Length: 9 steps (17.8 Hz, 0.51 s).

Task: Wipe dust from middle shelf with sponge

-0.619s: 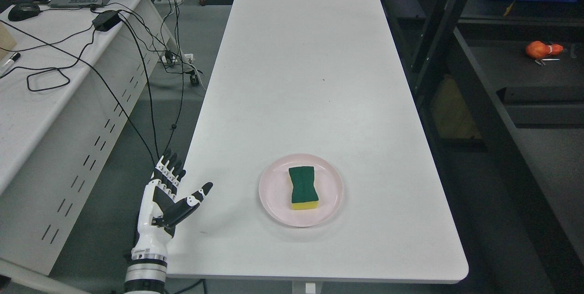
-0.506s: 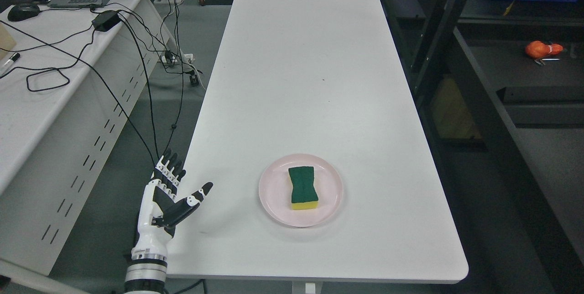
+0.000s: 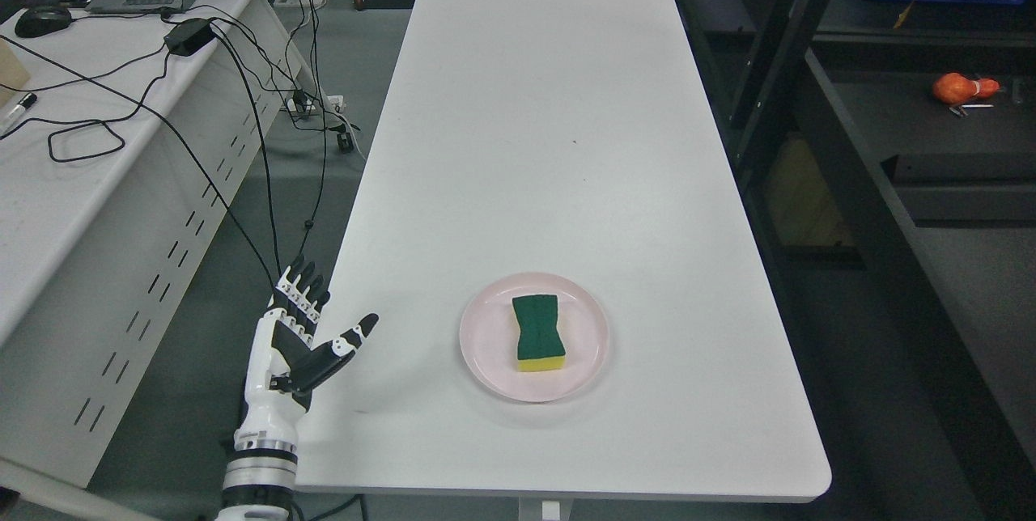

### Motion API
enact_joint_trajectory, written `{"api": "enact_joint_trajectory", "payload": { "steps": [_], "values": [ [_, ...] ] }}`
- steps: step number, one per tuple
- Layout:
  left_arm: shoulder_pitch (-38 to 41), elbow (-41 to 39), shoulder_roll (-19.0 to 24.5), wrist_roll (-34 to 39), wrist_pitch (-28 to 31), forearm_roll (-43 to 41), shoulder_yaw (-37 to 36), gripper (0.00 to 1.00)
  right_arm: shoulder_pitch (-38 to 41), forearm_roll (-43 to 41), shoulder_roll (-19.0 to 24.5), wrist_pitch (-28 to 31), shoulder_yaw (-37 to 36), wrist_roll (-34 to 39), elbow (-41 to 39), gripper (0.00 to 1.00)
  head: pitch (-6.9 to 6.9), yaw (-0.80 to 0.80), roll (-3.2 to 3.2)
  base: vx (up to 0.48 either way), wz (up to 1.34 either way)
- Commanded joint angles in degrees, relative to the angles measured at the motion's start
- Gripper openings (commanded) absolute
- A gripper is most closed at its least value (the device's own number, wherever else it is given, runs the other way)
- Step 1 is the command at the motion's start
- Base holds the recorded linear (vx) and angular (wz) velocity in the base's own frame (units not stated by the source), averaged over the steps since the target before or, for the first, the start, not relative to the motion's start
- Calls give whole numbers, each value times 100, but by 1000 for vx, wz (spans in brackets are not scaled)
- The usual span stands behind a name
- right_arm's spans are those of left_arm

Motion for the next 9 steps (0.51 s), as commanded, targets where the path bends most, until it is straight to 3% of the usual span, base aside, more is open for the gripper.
{"api": "enact_joint_trajectory", "payload": {
  "steps": [1, 5, 9],
  "values": [
    [-842, 694, 333, -264, 42, -43, 387, 99, -1, 0, -100, 412, 0, 4, -100, 100, 0, 0, 0, 0, 0],
    [-1915, 1653, 1037, -572, -220, -832, 379, 99, -1, 0, -100, 412, 0, 4, -100, 100, 0, 0, 0, 0, 0],
    [-2916, 2706, 1266, -1037, -1632, -3086, 290, 99, -9, 0, -100, 412, 0, 4, -100, 100, 0, 0, 0, 0, 0]
  ]
}}
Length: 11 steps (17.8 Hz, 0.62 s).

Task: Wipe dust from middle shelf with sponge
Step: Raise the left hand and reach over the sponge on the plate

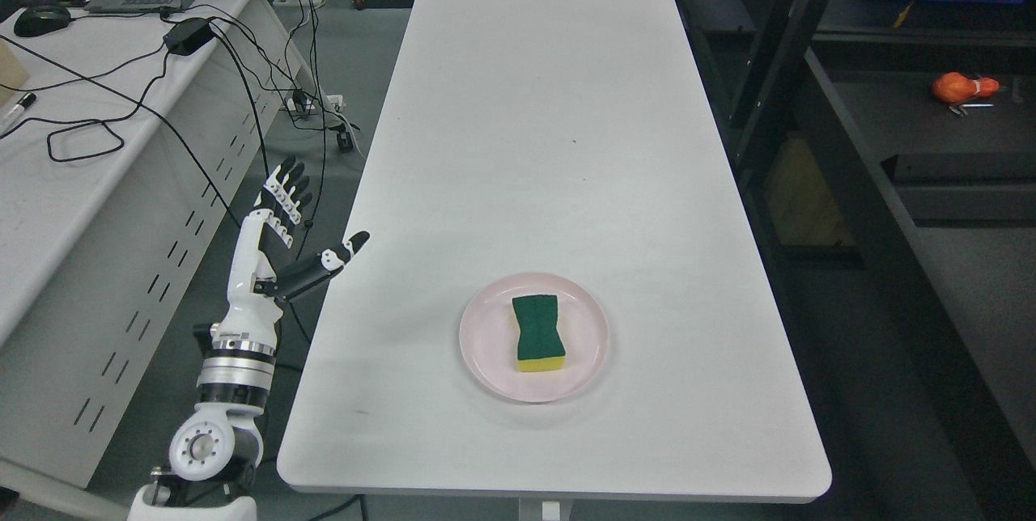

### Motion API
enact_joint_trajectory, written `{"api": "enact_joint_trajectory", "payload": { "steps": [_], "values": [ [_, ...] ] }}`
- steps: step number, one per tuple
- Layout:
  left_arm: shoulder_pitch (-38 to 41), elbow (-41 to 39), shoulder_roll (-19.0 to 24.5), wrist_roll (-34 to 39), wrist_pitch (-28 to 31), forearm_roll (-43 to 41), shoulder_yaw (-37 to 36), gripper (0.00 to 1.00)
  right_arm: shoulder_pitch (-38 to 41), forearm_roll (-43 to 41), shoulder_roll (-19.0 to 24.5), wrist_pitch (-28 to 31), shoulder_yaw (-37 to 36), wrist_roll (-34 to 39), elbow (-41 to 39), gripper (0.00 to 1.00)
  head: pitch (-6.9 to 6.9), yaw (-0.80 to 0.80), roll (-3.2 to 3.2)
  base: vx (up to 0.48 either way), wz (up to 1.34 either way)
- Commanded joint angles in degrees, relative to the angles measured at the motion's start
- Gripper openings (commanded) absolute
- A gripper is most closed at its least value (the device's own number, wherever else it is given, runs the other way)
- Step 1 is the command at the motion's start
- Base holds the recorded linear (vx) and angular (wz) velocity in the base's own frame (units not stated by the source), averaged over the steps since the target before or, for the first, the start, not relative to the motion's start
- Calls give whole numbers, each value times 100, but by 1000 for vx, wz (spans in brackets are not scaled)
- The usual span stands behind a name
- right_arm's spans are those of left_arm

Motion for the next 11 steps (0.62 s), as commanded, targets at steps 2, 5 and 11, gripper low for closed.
{"api": "enact_joint_trajectory", "payload": {
  "steps": [2, 5, 11],
  "values": [
    [-1740, 2168, 867, -360, -1119, -2742, 66, 98, 0, 0, -100, 412, 0, 4, -100, 100, 0, 0, 0, 0, 0],
    [-2575, 2975, 1141, -378, -1610, -3894, -170, 98, 0, 0, -100, 421, 0, 4, -100, 100, 0, 0, 0, 0, 0],
    [-3043, 3199, 1203, -370, -2666, -5424, -1619, 98, 0, 0, -100, 412, 0, 4, -100, 100, 0, 0, 0, 0, 0]
  ]
}}
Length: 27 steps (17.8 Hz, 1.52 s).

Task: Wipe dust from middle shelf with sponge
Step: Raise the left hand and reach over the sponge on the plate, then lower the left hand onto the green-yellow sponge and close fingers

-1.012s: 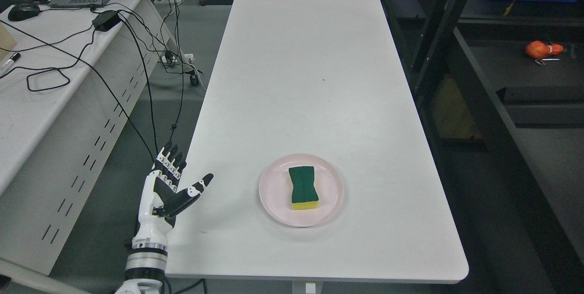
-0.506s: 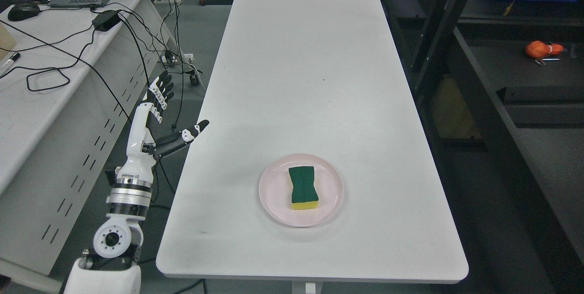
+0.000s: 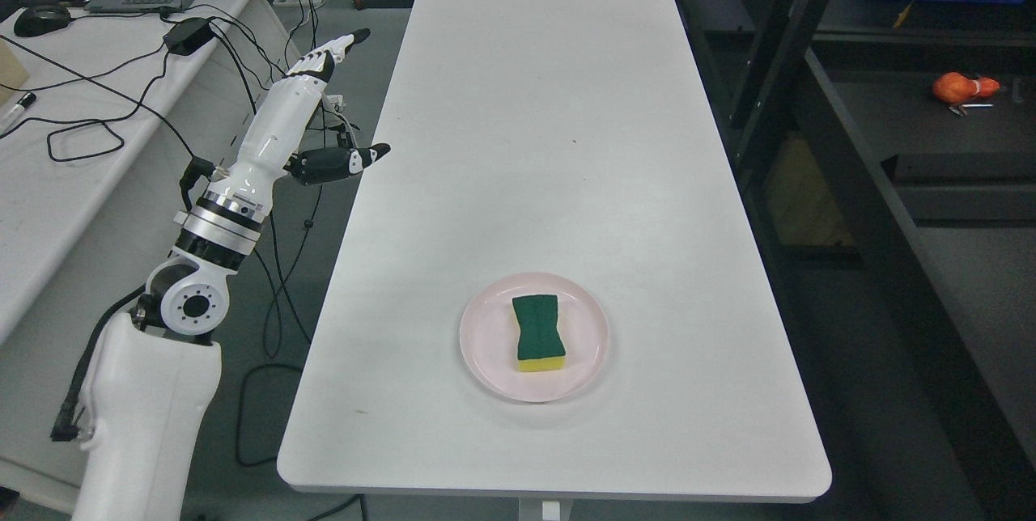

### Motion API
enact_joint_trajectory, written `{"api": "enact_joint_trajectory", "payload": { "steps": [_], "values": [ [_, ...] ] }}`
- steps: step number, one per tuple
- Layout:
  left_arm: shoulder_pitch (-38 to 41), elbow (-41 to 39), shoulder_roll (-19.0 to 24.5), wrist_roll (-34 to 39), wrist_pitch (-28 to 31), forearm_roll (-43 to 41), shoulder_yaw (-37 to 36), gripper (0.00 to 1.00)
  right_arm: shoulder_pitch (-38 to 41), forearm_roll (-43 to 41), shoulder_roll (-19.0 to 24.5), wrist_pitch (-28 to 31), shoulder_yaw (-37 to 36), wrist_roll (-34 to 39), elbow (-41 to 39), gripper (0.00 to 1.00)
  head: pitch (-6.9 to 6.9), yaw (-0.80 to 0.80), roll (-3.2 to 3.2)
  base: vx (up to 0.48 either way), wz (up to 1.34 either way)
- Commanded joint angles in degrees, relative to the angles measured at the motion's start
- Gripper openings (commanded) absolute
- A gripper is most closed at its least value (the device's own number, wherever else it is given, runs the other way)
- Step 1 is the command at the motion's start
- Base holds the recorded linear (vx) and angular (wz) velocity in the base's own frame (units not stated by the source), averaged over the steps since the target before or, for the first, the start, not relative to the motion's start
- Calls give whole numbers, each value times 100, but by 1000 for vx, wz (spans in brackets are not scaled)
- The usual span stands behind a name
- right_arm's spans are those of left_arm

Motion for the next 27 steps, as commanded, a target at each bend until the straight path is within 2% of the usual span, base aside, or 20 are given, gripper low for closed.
{"api": "enact_joint_trajectory", "payload": {
  "steps": [1, 6, 8, 11, 13, 15, 17, 19, 23, 27],
  "values": [
    [-754, 1098, 441, 2, -559, -1668, -1538, 98, 1, 0, -100, 412, 0, -5, -100, 100, 0, 0, 0, 0, 0],
    [-764, 299, 345, -24, -956, -1846, -2777, 98, 1, 0, -100, 421, 0, 4, -100, 100, 0, 0, 0, 0, 0],
    [-624, -44, 109, -103, -956, -1854, -3445, 98, 1, 0, -100, 412, 0, 4, -100, 100, 0, 0, 0, 0, 0],
    [-377, -431, -209, -479, -956, -1898, -3746, 98, 1, 0, -100, 412, 0, 4, -100, 100, 0, 0, 0, 0, 0],
    [-359, -546, -209, -656, -965, -1960, -3703, 98, 1, 0, -100, 412, 0, -5, -100, 100, 0, 0, 0, 0, 0],
    [-429, -721, -104, -867, -1157, -1951, -3362, 98, -7, 0, -100, 412, 0, 4, -100, 100, 0, 0, 0, 0, 0],
    [-386, -976, -68, -1392, -1255, -1925, -2416, 98, 1, 0, -100, 412, 0, -5, -100, 100, 0, 0, 0, 0, 0],
    [-359, -1283, -113, -1876, -1255, -1907, -1763, 98, 1, 0, -100, 412, 0, 4, -100, 100, 0, 0, 0, 0, 0],
    [-350, -1899, -34, -2555, -1255, -1925, -1585, 97, -7, 0, -100, 412, 0, 4, -100, 100, 0, 0, 0, 0, 0],
    [-97, -1682, -33, -2564, -1255, -2239, -1882, 91, 1, 0, -100, 412, 0, -5, -100, 100, 0, 0, 0, 0, 0]
  ]
}}
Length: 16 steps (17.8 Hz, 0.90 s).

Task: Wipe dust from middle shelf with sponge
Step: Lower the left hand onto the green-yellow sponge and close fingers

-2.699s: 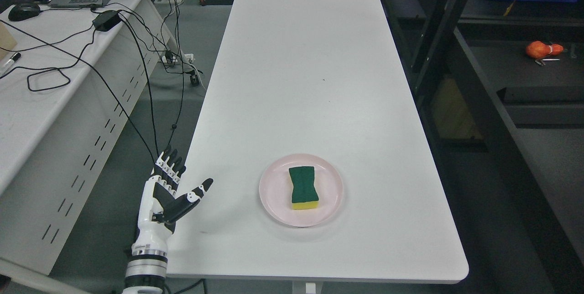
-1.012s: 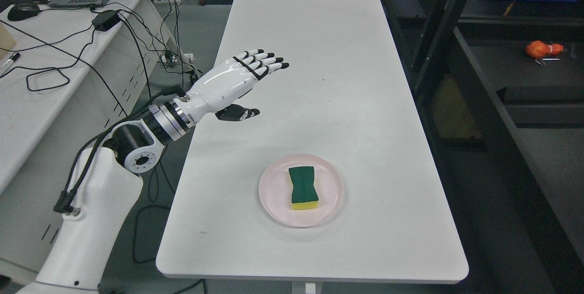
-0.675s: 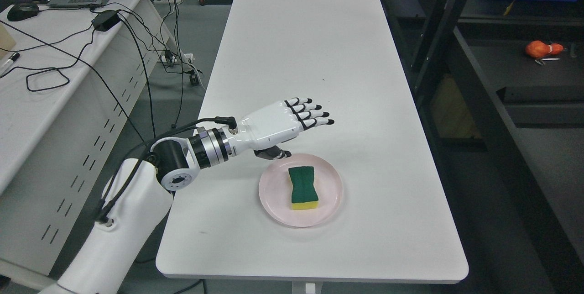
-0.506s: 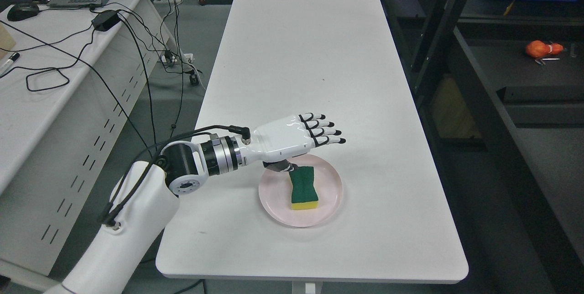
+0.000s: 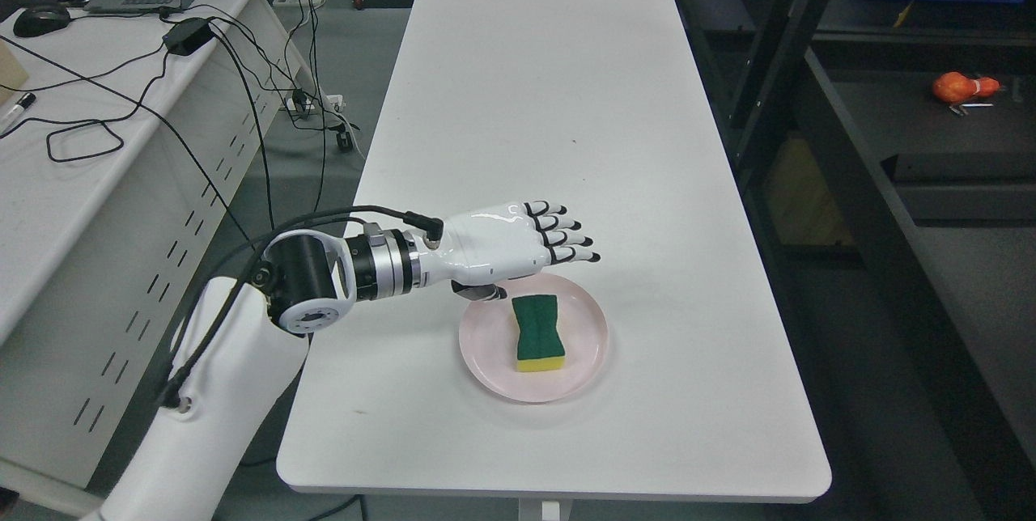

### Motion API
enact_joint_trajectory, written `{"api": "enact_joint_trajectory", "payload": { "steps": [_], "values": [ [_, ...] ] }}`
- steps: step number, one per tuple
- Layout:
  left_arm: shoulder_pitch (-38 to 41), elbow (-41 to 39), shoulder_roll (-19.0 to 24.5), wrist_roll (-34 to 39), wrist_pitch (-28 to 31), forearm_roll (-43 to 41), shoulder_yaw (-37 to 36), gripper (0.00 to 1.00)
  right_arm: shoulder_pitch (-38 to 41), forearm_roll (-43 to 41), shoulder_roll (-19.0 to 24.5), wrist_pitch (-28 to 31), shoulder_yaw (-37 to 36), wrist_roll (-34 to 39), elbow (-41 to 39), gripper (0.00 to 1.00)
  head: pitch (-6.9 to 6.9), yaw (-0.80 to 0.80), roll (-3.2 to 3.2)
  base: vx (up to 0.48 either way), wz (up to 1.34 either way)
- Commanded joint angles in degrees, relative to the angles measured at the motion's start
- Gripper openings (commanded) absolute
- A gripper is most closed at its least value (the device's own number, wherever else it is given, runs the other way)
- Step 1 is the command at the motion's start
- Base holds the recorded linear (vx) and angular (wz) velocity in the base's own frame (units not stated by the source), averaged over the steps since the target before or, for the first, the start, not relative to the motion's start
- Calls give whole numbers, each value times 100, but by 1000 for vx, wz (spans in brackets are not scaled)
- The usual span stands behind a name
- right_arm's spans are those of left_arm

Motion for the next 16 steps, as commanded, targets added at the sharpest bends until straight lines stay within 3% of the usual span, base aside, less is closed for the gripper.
{"api": "enact_joint_trajectory", "payload": {
  "steps": [1, 4, 9, 16],
  "values": [
    [275, -428, -2, -44, 1, -390, 126, 89, 2, 0, -100, 412, 0, 4, -100, 100, 0, 0, 0, 0, 0],
    [267, 160, -186, 0, 1, -461, 196, 83, 2, 0, -100, 412, 0, 4, -100, 100, 0, 0, 0, 0, 0],
    [231, 591, -240, 184, 1, -698, 135, 82, 2, 0, -100, 412, 0, 4, -100, 100, 0, 0, 0, 0, 0],
    [232, 1023, -802, 202, 1, -945, 64, 82, -7, 0, -100, 412, 0, 4, -100, 100, 0, 0, 0, 0, 0]
  ]
}}
